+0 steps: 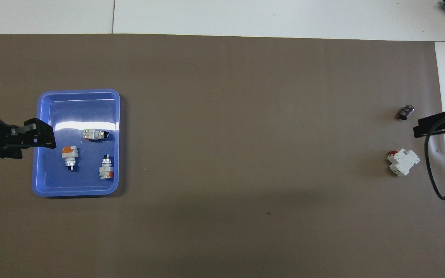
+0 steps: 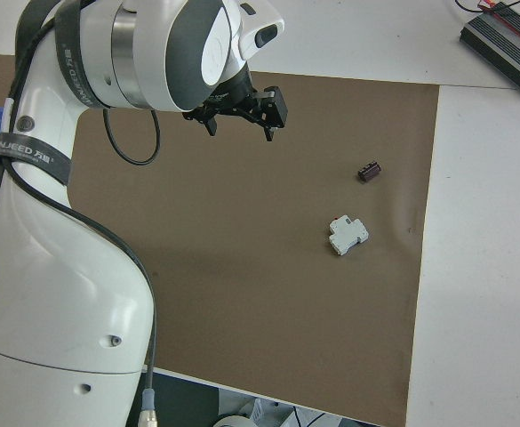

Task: Turn and place switch with both arms

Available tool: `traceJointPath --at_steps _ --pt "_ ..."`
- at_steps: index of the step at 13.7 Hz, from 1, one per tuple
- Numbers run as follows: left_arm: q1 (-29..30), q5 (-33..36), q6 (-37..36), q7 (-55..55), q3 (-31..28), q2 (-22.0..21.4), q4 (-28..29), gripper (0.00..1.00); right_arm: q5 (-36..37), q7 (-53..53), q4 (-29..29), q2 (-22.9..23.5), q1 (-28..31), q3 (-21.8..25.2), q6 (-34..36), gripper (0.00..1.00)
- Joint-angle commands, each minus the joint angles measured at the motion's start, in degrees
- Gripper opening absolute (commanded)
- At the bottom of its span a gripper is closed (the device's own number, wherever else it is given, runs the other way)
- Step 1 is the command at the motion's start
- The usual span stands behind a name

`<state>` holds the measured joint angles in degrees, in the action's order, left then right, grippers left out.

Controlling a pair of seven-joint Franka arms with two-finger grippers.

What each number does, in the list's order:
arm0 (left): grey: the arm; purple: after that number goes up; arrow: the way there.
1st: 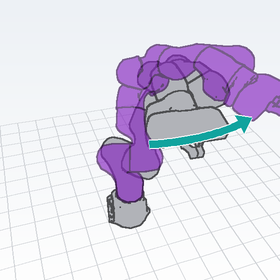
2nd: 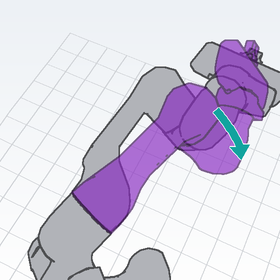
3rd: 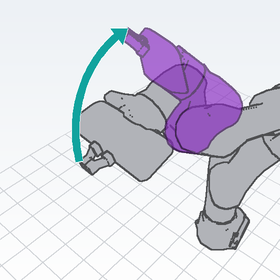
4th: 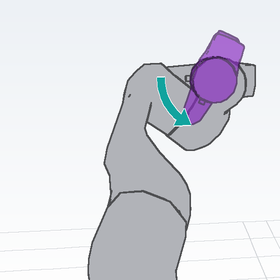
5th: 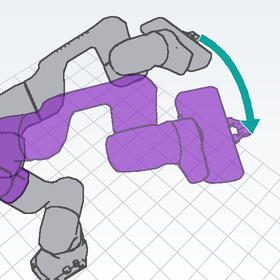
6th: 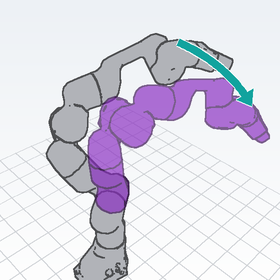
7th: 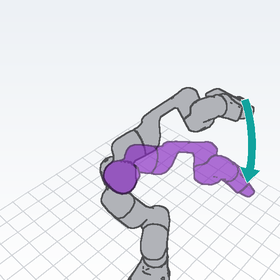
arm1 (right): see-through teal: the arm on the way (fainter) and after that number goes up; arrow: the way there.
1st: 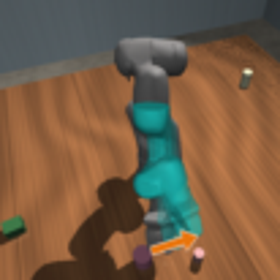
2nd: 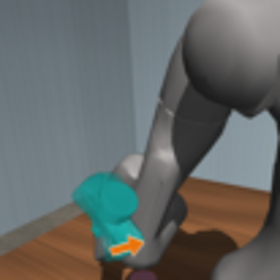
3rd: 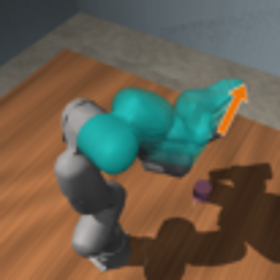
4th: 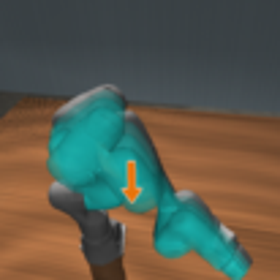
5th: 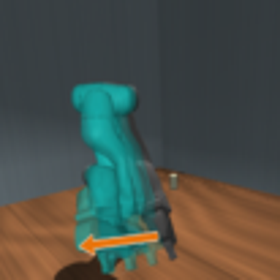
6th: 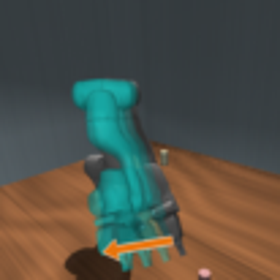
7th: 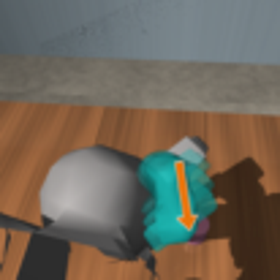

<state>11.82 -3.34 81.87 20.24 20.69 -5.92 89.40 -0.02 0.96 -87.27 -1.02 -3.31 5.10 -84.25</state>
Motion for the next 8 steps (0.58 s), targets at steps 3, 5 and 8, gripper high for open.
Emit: traceJointPath --at_steps 3,5,8 --pt "-4.2 8.4 -12.4 -11.4 0.3 13.0 -19.5 0.67 1.3 0.4 -1.5 -0.1 0.5 0.0 -0.6 1.0" --pt "-4.2 9.3 -12.4 -16.7 0.2 13.7 -20.2 0.67 1.3 0.4 -1.6 -0.2 0.4 0.0 -0.6 1.0" --pt "-3.5 8.7 -6.4 -17.0 0.0 10.1 -13.4 0.67 1.2 0.3 -1.6 -0.2 0.4 0.0 -0.6 1.0"
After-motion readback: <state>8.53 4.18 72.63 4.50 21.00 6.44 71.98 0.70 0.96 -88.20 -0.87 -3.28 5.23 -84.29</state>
